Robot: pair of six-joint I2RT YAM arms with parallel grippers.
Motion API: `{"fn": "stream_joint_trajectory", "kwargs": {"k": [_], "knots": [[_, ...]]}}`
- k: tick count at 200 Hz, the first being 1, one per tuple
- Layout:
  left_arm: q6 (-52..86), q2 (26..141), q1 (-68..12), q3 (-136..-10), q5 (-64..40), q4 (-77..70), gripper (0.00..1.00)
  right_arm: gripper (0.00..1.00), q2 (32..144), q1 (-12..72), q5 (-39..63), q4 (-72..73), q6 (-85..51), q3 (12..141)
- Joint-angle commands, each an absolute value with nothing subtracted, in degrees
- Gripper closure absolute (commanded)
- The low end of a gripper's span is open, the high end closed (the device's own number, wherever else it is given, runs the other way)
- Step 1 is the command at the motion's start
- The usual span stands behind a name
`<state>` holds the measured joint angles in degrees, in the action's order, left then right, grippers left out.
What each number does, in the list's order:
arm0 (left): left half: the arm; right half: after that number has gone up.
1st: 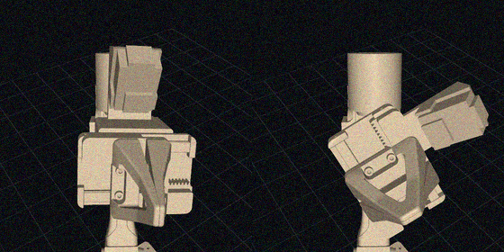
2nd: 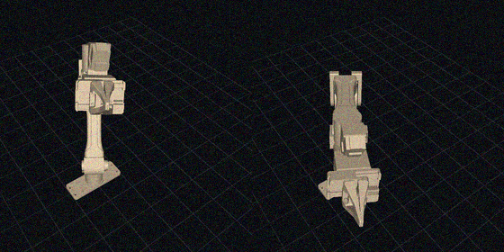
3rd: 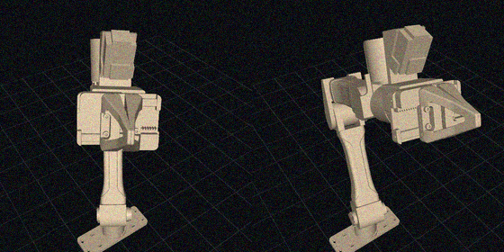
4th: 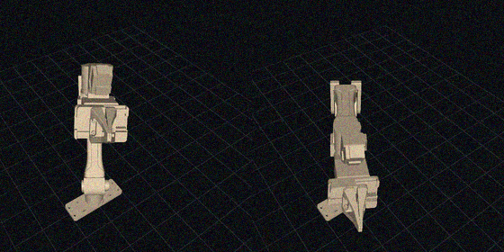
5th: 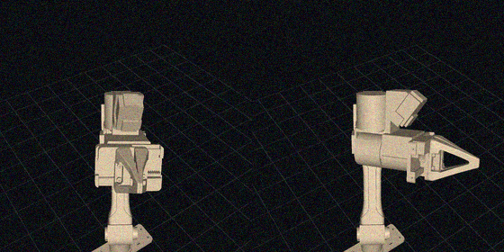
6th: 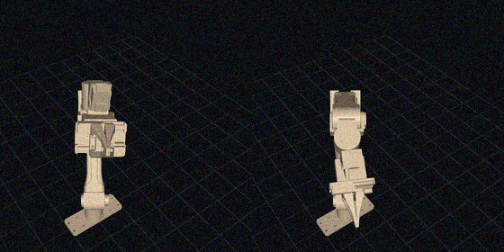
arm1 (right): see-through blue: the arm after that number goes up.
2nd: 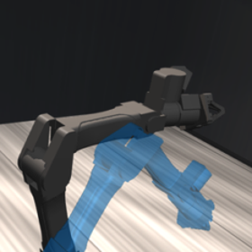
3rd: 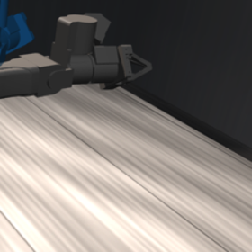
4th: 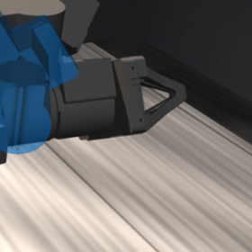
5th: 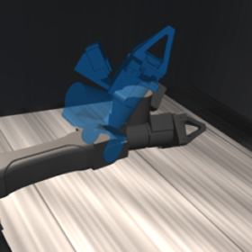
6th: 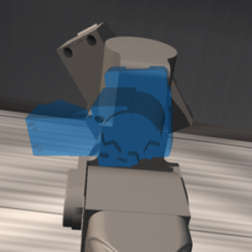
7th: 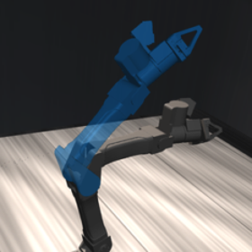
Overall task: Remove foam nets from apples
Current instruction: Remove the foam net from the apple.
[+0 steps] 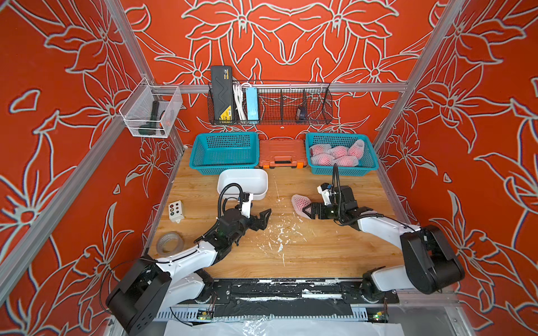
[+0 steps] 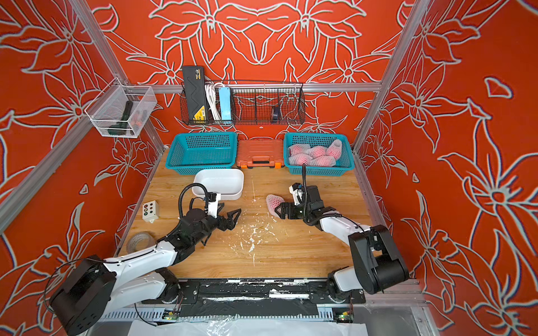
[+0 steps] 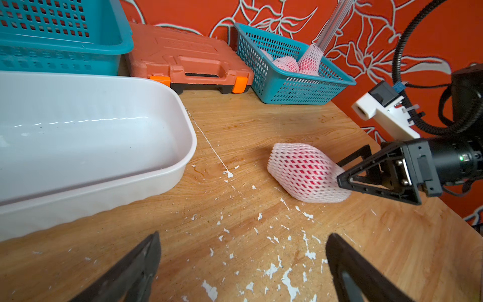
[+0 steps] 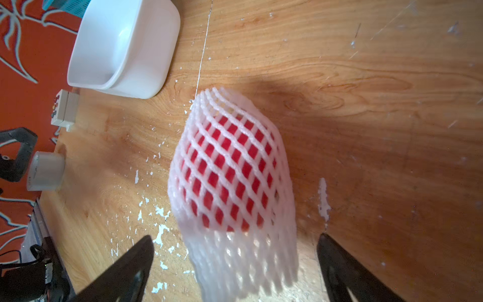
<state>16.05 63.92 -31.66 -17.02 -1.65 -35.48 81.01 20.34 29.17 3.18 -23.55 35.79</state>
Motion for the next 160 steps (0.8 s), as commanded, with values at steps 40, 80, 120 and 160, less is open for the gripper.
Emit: {"fn": "stream_joint_trajectory", "kwargs": {"k": [40, 80, 120, 160], "knots": [[15.82, 66.57, -31.64, -18.06, -3.86, -37.61, 0.04, 0.06, 83.55, 21.13, 29.74, 5.37, -23.12, 35.27], [16.03, 66.9, -31.64, -19.16, -3.77, -35.62, 0.03, 0.15, 85.36, 22.4, 31.37, 8.85, -24.29, 35.33], [16.65, 65.97, -31.66, -18.74, -2.96, -34.89, 0.03, 0.54, 84.1, 22.76, 32.98, 9.28, -26.01, 35.52], [16.69, 65.05, -31.64, -18.54, -1.9, -34.63, 0.03, 0.68, 81.27, 23.15, 31.74, 2.83, -25.37, 38.48]]}}
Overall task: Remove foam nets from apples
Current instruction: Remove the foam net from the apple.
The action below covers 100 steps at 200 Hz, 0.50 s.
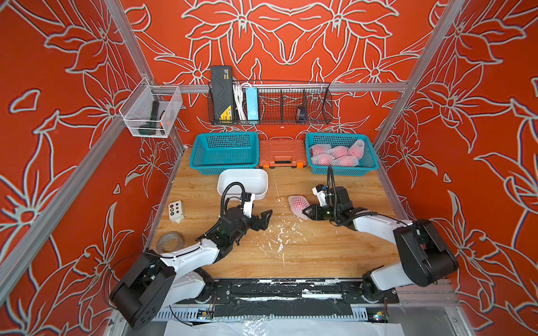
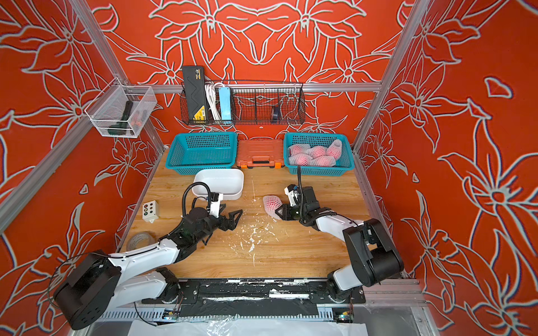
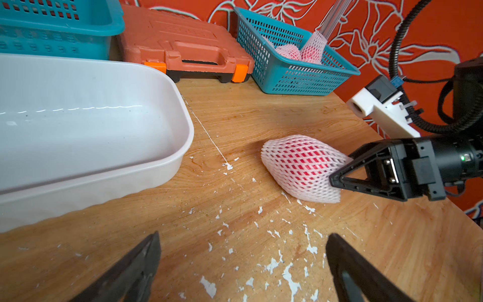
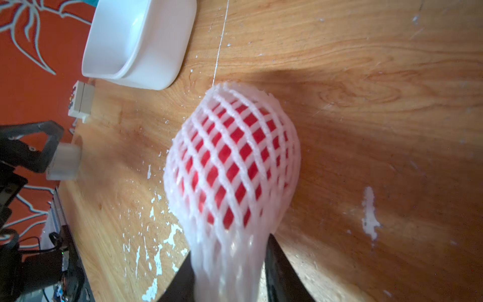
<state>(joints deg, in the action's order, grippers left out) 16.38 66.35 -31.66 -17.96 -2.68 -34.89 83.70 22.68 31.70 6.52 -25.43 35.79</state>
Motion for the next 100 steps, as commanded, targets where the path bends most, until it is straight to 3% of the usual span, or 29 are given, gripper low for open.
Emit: {"fn": "stream_joint_trajectory", "kwargs": {"k": [1, 16, 46, 90, 100], "knots": [[16.7, 65.04, -31.64, -18.54, -1.92, -34.63, 0.03, 0.69, 81.2, 23.18, 31.73, 2.64, -25.34, 38.62], [16.61, 64.79, -31.64, -18.7, -1.45, -34.12, 0.03, 0.79, 80.52, 23.19, 31.35, -1.06, -25.14, 41.1], [16.42, 63.52, -31.66, -18.55, -0.22, -33.53, 0.02, 0.88, 79.63, 23.81, 28.55, -10.41, -23.39, 46.37], [16.56, 62.6, -31.68, -17.93, 0.88, -33.25, 0.03, 0.92, 81.65, 24.38, 26.11, -17.18, -20.58, 50.52], [16.52, 62.44, -31.64, -17.93, 0.93, -32.81, 0.03, 0.83, 81.21, 24.43, 24.59, -17.35, -20.69, 50.14]]}}
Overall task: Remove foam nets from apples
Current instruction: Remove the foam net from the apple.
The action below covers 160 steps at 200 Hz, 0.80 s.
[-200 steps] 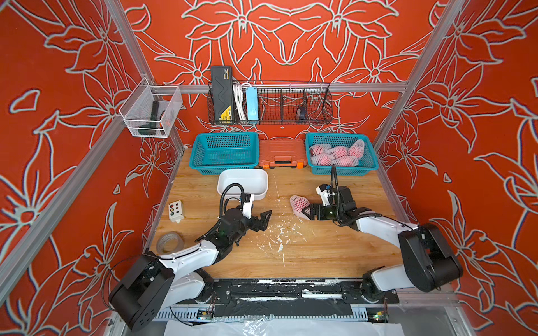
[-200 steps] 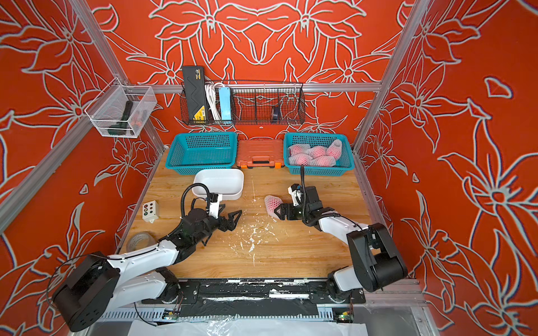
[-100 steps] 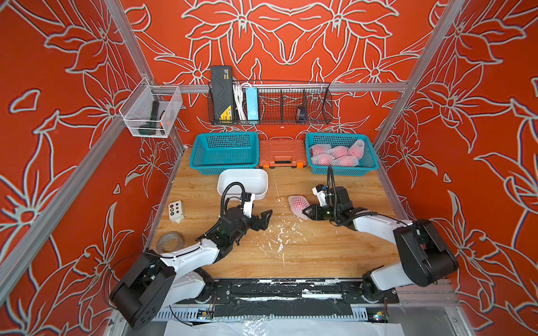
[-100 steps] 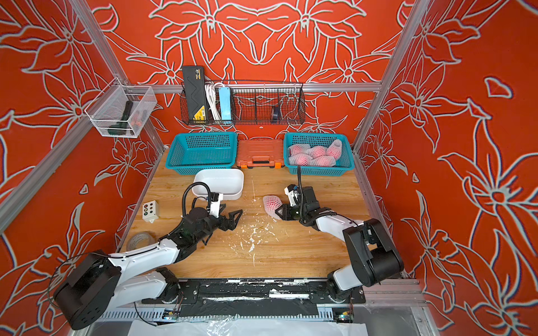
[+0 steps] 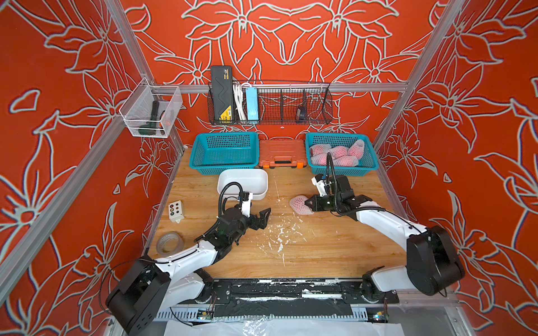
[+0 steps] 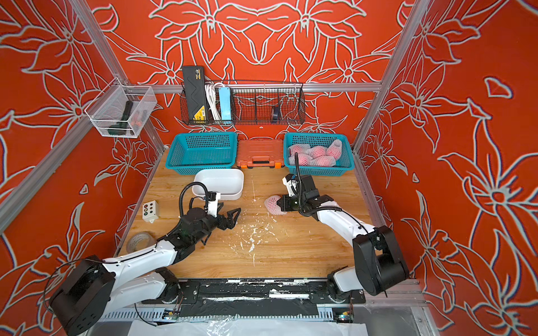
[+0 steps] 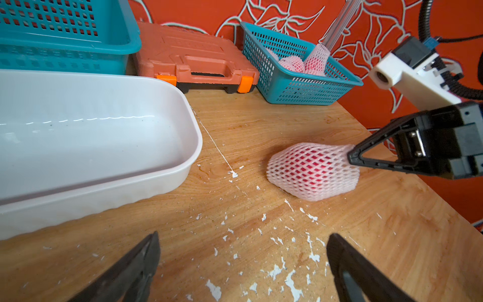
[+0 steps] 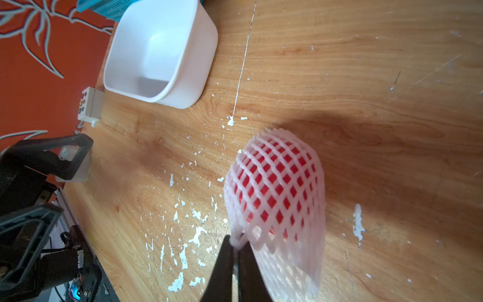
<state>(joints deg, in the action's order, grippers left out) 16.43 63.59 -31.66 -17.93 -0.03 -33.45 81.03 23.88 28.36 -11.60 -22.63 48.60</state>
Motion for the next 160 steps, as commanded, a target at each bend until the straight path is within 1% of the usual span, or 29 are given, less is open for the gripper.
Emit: {"fn": "stream_joint_trajectory", "kwargs": {"k": [1, 15, 23, 32, 36, 58, 82, 96, 102, 121, 132, 160], "knots": [[16.48, 62.47, -31.68, -17.89, 0.95, -32.8, 0.03, 0.83, 81.12, 24.43, 24.51, -17.2, -20.76, 49.99], [16.53, 62.16, -31.64, -17.5, 1.05, -32.86, 0.03, 0.84, 79.87, 24.43, 24.17, -14.75, -21.65, 48.03], [16.36, 61.97, -31.64, -17.36, 1.22, -32.94, 0.03, 0.77, 79.72, 24.44, 24.37, -14.83, -21.8, 48.27], [16.3, 61.92, -31.65, -17.23, 1.4, -32.97, 0.03, 0.64, 80.04, 24.43, 24.63, -15.95, -21.51, 49.32], [16.34, 61.96, -31.64, -17.23, 1.47, -32.95, 0.03, 0.59, 80.14, 24.43, 24.41, -16.55, -21.37, 49.88], [16.13, 61.96, -31.66, -17.62, 1.34, -32.56, 0.03, 0.56, 78.79, 24.34, 21.59, -17.18, -21.19, 50.32], [16.15, 61.79, -31.71, -17.58, 1.27, -32.52, 0.02, 0.44, 74.89, 24.17, 18.1, -16.26, -21.27, 48.32], [16.13, 61.85, -31.65, -17.56, 1.18, -32.52, 0.02, 0.35, 72.52, 23.47, 16.02, -14.61, -22.2, 46.24], [16.24, 61.94, -31.68, -17.5, 1.21, -32.61, 0.03, 0.34, 71.86, 22.71, 16.08, -14.29, -22.47, 45.72], [16.33, 62.27, -31.69, -17.66, 0.97, -32.7, 0.03, 0.32, 71.28, 20.54, 16.77, -14.28, -23.13, 44.77], [16.35, 62.31, -31.65, -17.88, 0.64, -32.63, 0.03, 0.27, 71.67, 18.67, 18.71, -12.74, -24.05, 43.61], [16.37, 62.24, -31.64, -17.93, 0.09, -32.69, 0.03, 0.13, 74.74, 14.95, 29.26, -4.87, -27.41, 39.3]]}}
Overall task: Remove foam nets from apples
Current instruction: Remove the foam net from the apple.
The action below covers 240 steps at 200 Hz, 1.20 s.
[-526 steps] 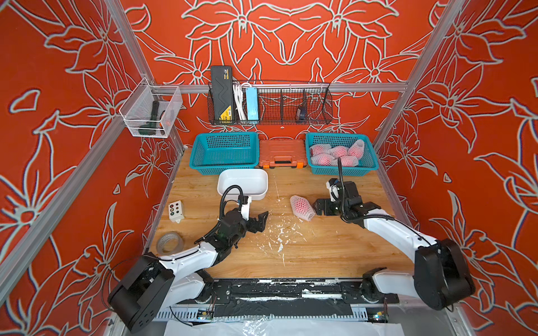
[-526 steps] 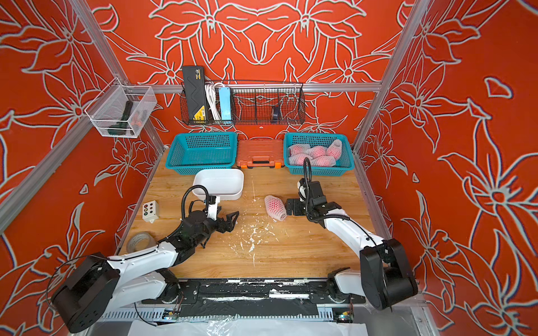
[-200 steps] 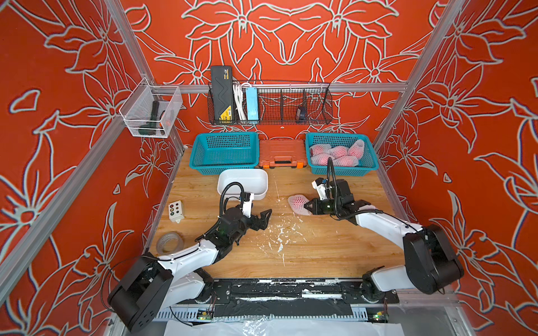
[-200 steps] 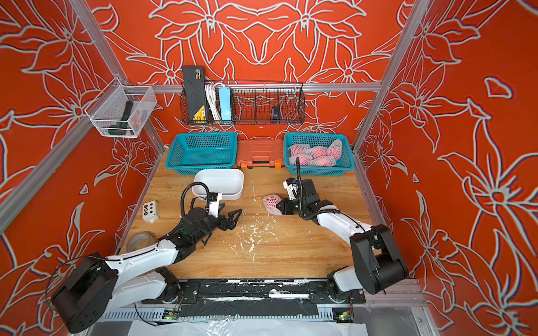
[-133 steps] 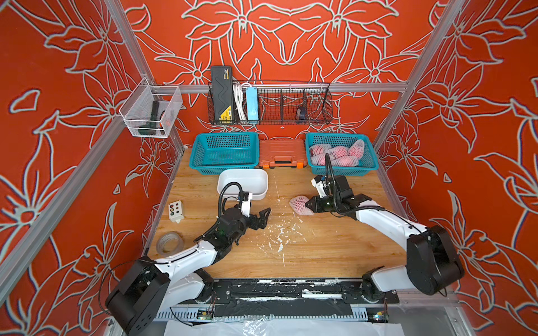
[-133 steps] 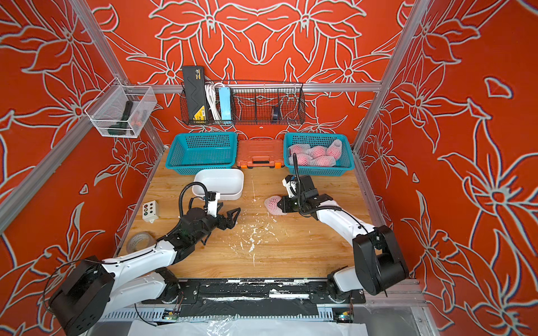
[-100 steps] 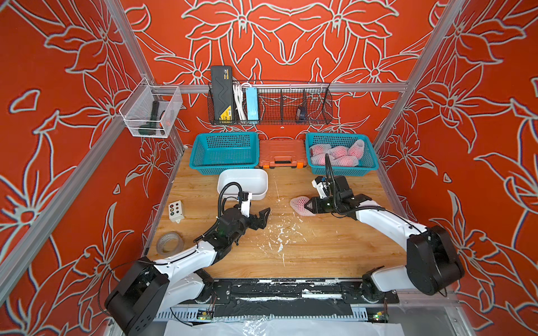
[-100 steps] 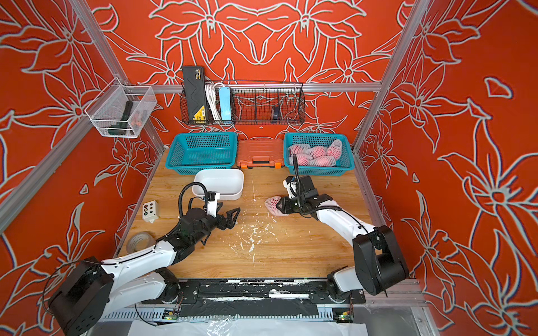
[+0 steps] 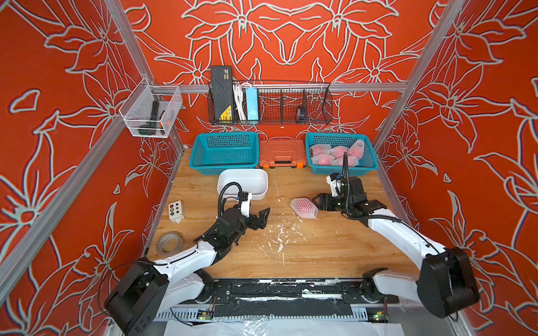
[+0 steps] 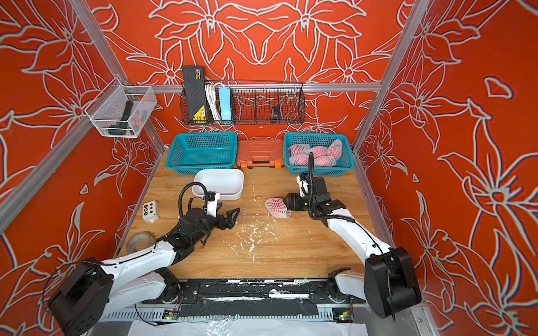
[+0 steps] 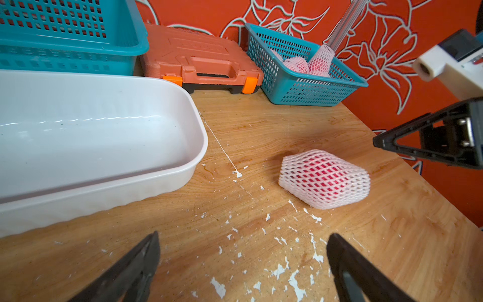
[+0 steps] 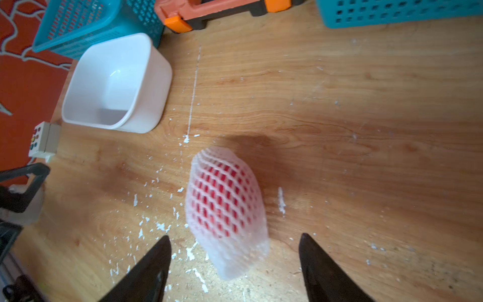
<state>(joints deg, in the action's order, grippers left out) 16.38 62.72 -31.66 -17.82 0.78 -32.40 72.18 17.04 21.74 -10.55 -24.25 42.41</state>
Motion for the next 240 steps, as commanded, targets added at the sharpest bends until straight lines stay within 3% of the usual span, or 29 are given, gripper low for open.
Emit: {"fn": "stream_joint_trajectory", "kwargs": {"k": [1, 18, 46, 92, 171, 240], "knots": [[16.36, 62.28, -31.64, -17.93, 0.05, -32.69, 0.03, 0.13, 74.9, 14.9, 29.66, -4.67, -27.42, 39.21], [16.35, 62.32, -31.68, -18.16, -0.11, -32.48, 0.03, 0.06, 77.37, 14.64, 34.19, -0.18, -28.38, 37.51], [16.26, 62.56, -31.68, -18.27, -0.33, -32.61, 0.03, 0.03, 83.09, 13.83, 40.59, 8.97, -30.85, 35.16], [16.14, 63.71, -31.64, -18.9, -1.15, -32.21, 0.03, 0.07, 89.22, 13.85, 41.07, 13.3, -30.96, 34.74], [16.34, 64.78, -31.66, -19.34, -0.77, -32.12, 0.02, 0.6, 87.82, 13.97, 45.25, 15.41, -34.48, 33.92], [16.44, 64.2, -31.65, -19.18, -0.02, -31.92, 0.03, 0.78, 85.86, 14.3, 45.14, 11.84, -34.05, 36.1]]}}
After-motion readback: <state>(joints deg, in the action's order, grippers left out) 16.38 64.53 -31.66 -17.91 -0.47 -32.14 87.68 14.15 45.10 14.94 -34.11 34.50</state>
